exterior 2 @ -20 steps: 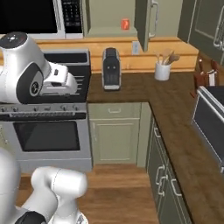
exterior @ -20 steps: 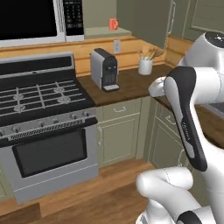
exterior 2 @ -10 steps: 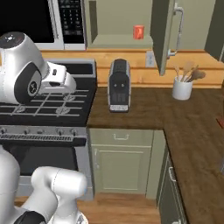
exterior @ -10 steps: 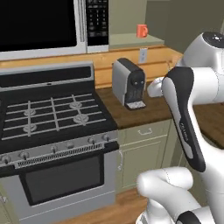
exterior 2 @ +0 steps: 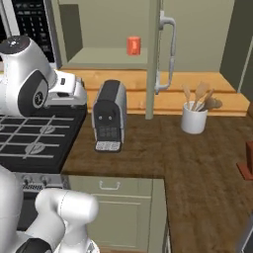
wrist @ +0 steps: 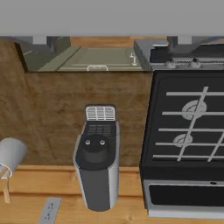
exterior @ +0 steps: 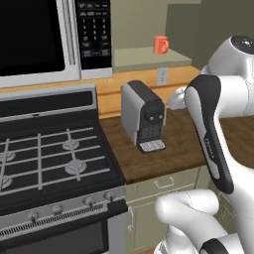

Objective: Gather all objects into one cabinet and sort the glasses and bowls to opposite sides.

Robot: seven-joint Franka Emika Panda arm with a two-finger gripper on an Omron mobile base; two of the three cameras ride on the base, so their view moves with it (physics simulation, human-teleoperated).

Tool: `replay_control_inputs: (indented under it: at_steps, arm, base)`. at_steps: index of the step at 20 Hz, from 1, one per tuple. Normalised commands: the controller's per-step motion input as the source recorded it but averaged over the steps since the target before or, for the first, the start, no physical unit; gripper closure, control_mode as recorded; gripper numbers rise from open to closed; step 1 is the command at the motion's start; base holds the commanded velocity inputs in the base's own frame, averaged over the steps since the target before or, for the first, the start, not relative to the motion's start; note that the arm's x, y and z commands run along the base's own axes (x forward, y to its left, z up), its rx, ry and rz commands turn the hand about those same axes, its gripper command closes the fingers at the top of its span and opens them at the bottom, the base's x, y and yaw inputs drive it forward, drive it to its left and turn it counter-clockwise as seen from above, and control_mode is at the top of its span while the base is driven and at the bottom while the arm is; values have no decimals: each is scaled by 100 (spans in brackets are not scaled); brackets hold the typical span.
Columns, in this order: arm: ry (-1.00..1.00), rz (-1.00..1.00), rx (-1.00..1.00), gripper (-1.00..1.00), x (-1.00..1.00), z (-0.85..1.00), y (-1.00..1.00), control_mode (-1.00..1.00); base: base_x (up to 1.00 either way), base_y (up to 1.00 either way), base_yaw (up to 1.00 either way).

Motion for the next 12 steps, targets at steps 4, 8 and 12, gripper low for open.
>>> replay_control_inputs:
  at_steps: [4,8,12]
  arm:
    - [0,0,0,-100,0,0,0,100]
    - [0,0,0,-100,0,0,0,100]
    - [0,0,0,-100,0,0,0,100]
  base:
    - [64,-16,0]
    - [54,-33,2]
    - [21,-27,0]
